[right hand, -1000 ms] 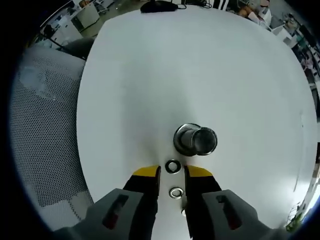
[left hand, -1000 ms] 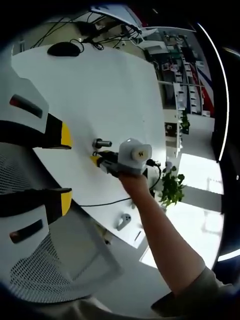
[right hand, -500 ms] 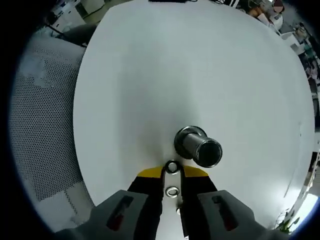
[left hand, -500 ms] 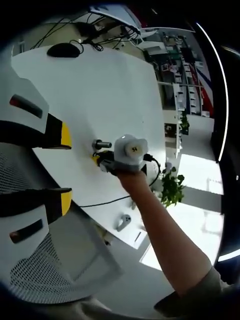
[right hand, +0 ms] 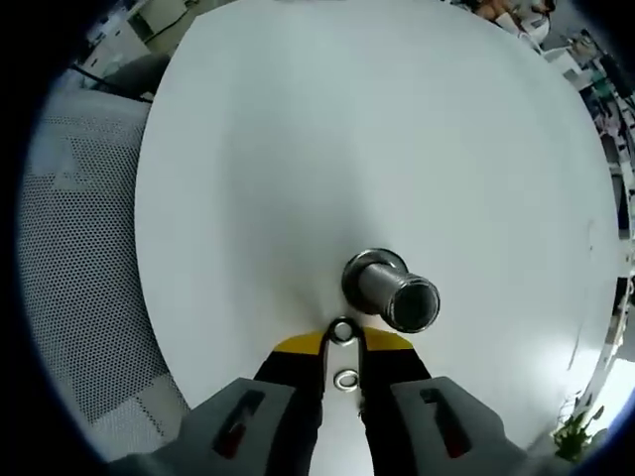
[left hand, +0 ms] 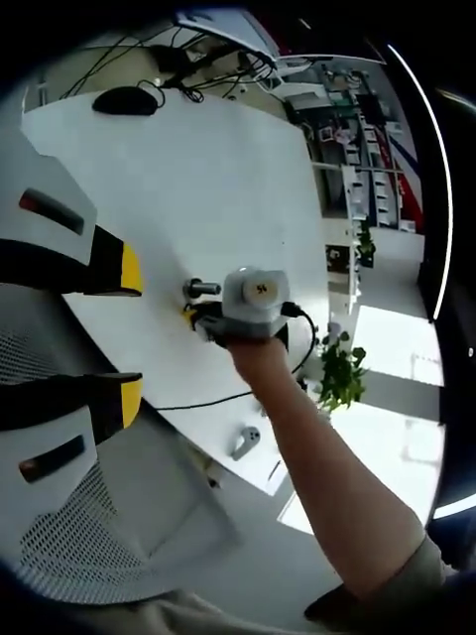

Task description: Place the washer onto the threaded stud by aligning its center hole with the stud, sliding it down to the base, and recovering from edge contact or off-axis alignment until the washer reaches the visible bottom stop.

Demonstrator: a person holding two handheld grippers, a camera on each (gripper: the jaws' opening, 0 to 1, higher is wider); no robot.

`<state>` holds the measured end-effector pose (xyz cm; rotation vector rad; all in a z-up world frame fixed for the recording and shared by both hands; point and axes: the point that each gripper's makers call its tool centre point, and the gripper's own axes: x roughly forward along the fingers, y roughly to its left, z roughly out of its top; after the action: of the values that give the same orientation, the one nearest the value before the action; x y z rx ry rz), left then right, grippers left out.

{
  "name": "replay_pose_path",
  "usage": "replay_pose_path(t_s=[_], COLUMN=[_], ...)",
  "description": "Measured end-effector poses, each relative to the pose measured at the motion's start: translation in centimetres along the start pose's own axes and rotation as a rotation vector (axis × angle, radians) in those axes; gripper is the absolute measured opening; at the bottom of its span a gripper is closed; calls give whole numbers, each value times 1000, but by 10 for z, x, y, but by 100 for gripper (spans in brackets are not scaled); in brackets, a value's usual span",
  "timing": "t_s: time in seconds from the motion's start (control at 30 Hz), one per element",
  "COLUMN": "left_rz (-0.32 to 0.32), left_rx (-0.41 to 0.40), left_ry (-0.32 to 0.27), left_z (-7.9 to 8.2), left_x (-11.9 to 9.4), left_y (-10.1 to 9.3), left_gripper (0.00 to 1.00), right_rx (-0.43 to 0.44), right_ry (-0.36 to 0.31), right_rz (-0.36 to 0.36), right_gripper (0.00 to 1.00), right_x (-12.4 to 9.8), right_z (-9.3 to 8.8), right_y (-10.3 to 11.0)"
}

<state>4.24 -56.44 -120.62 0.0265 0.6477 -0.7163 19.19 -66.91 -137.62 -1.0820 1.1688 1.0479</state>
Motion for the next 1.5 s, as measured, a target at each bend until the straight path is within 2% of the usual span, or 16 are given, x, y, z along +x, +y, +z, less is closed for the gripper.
replay_pose_path(t_s=[0.13, 0.23, 0.37, 0.4, 0.43, 0.47, 0.5, 0.53, 0.6, 0.67, 0.87, 1.07, 1.27, 1.5], left_rz=[0, -4, -8, -8, -9, -9, -8, -8, -7, -9, -5, -8, -8, -14], left_rx=[0, 1, 5, 7, 8, 8, 7, 6, 6, 5, 5, 7, 6, 4], left_ry=[-4, 0, -1, 1, 0, -2, -4, -7, -9, -6, -11, -8, -11, -24], left_z=[1, 0, 0, 0, 0, 1, 1, 1, 2, 1, 2, 1, 2, 4], left_x=[0, 0, 0, 0, 0, 0, 0, 0, -1, -1, -1, -1, -1, -1], left_y=[0, -1, -2, -2, -2, -2, -2, -2, -2, -2, -2, -2, -2, -3], left_gripper=[29, 29, 29, 29, 29, 29, 29, 29, 29, 29, 29, 29, 29, 29], right_rx=[43, 115, 147, 137, 93, 99, 113, 124, 140, 180, 144, 183, 151, 158], right_ry=[-48, -87, -124, -125, -124, -147, -146, -146, -149, -141, -134, -146, -120, -119], right_rz=[-22, -13, -30, 5, -42, -54, -55, -48, -26, 4, 0, 16, 6, 10], right_gripper=[14, 14, 14, 2, 3, 3, 3, 3, 3, 3, 3, 3, 3, 3], right_x=[0, 0, 0, 0, 6, 9, 14, 3, -4, -2, -1, 0, 0, 0], right_z=[-2, -3, -4, -5, -10, -7, -9, -6, -2, -3, -3, -3, -3, -3], right_y=[0, -2, -2, 4, 1, 0, -1, 1, 1, 0, 0, -2, 0, 0])
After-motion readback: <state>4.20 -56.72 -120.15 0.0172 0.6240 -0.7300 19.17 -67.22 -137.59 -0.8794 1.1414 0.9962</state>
